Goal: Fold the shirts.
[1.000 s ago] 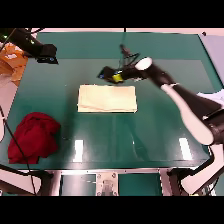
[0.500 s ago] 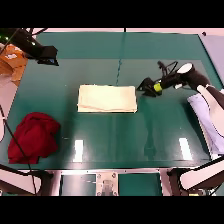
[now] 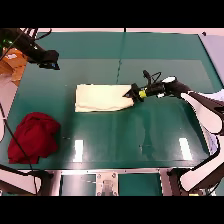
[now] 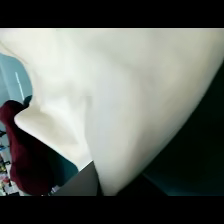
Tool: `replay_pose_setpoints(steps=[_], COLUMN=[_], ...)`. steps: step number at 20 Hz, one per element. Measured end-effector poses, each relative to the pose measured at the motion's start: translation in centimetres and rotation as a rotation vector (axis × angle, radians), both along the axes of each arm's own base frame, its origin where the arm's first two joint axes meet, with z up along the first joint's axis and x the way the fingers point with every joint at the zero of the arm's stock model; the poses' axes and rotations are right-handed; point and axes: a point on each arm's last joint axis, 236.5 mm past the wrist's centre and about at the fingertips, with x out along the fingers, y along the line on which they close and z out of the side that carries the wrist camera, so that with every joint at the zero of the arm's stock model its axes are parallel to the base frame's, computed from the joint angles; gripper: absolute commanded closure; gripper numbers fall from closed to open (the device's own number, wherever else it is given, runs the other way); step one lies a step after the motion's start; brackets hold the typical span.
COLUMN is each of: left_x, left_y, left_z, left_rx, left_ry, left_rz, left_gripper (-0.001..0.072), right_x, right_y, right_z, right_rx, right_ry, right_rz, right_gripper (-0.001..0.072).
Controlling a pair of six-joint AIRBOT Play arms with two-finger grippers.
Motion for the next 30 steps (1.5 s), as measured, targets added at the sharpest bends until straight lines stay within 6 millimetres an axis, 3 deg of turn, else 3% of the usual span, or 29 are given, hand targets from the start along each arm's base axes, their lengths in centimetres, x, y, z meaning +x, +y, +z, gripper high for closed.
replay_pose_setpoints(steps=[1, 3, 5, 7, 11, 15, 18, 20, 22, 26, 30], left_x=[-0.1, -0.3, -0.4, -0.5, -0.7, -0.7, -0.7, -0.7, -0.8, -0.9, -1.1], left_y=[0.0, 0.0, 0.0, 0.0, -0.1, -0.1, -0.2, -0.4, -0.6, -1.2, -1.8], left_z=[-0.1, -0.1, -0.2, -0.2, -0.2, -0.2, -0.1, -0.1, 0.0, 0.2, 0.4], left_rx=[0.0, 0.001, 0.002, 0.001, 0.0, -0.001, -0.007, -0.016, -0.024, -0.05, -0.075], left_ry=[0.004, 0.012, 0.019, 0.023, 0.029, 0.029, 0.029, 0.03, 0.031, 0.032, 0.036], left_rz=[-0.001, -0.004, -0.005, -0.006, -0.008, -0.009, -0.011, -0.012, -0.013, -0.023, -0.034], left_gripper=[0.0684, 0.0684, 0.0684, 0.0684, 0.0684, 0.0684, 0.0684, 0.0684, 0.0684, 0.0684, 0.0684], right_x=[0.6, 2.6, 4.9, 6.7, 7.3, 3.7, -2.1, -6.5, -10.6, -16.5, -22.6], right_y=[0.2, -0.2, -2.7, -6.9, -19.6, -34.8, -44.6, -49.2, -52.1, -53.2, -52.4], right_z=[1.3, 5.9, 10.8, 16.4, 24.6, 28.3, 28.4, 27.9, 26.8, 23.1, 16.9], right_rx=[0.02, 0.077, 0.094, 0.093, -0.008, -0.161, -0.281, -0.364, -0.436, -0.485, -0.536], right_ry=[-0.023, -0.104, -0.194, -0.285, -0.395, -0.406, -0.336, -0.267, -0.179, 0.027, 0.339], right_rz=[0.002, -0.019, -0.071, -0.14, -0.332, -0.625, -0.831, -0.936, -1.006, -1.093, -1.136], right_gripper=[0.0697, 0.0696, 0.0697, 0.0697, 0.0697, 0.0697, 0.0697, 0.0698, 0.0697, 0.0697, 0.0697])
